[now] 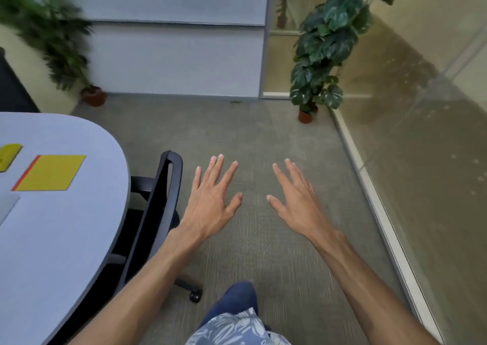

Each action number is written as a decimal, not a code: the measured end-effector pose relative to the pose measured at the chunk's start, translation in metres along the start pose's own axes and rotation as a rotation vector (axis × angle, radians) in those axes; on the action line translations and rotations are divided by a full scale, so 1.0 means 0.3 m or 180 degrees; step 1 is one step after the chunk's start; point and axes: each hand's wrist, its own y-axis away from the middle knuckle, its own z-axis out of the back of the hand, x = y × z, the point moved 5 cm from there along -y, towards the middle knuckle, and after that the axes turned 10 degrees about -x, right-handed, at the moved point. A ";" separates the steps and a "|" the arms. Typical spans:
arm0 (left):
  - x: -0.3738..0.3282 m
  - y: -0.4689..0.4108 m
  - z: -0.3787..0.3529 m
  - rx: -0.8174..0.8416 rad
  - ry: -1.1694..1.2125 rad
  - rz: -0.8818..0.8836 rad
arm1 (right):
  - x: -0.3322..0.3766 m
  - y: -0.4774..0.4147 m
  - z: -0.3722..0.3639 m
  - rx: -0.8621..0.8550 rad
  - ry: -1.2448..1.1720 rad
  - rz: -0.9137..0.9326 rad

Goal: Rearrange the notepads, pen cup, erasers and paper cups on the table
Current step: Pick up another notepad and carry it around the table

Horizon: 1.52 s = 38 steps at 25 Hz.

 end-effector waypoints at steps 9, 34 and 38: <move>0.247 -0.468 -0.177 -0.0203 -0.0261 0.0501 | -0.049 -0.675 -0.201 0.0373 -0.0208 0.0551; 1.346 -1.234 -0.035 -0.1465 -0.0671 0.3244 | 0.699 -2.236 -0.977 0.1819 -0.0822 0.2946; 1.436 -1.207 0.005 -0.1631 -0.0804 0.3864 | 0.887 -2.302 -1.088 0.2130 -0.0877 0.3461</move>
